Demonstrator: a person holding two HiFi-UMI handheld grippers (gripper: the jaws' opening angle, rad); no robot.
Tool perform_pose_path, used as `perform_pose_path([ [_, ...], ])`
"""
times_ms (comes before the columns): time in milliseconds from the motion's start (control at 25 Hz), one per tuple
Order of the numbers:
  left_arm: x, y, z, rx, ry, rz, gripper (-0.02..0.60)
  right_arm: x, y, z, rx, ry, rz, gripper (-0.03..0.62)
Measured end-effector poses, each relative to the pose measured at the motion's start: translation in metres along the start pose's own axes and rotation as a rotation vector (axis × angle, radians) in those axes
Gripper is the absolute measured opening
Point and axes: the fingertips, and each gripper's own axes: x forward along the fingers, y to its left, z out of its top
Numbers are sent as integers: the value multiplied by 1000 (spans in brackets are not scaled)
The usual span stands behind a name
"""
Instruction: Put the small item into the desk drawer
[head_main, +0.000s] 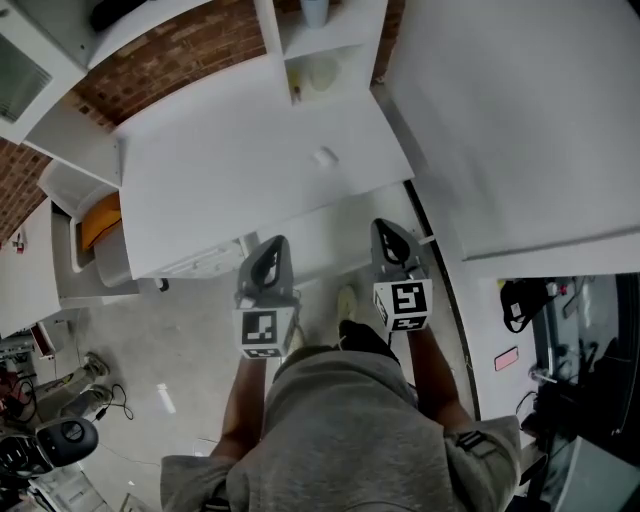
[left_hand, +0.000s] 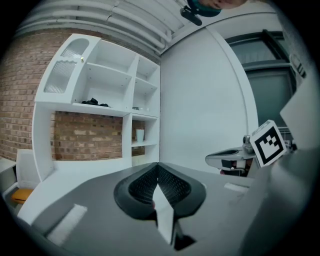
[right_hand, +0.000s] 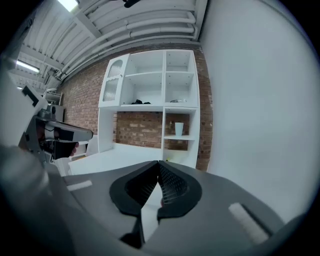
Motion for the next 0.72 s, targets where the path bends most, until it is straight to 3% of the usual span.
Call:
perform_pose_path([
  [400, 50, 26, -10, -31, 36, 121, 12, 77, -18, -10, -25, 54, 130, 3],
  [720, 93, 44, -32, -62, 79, 161, 12, 133, -28, -35, -24, 114, 186, 3],
])
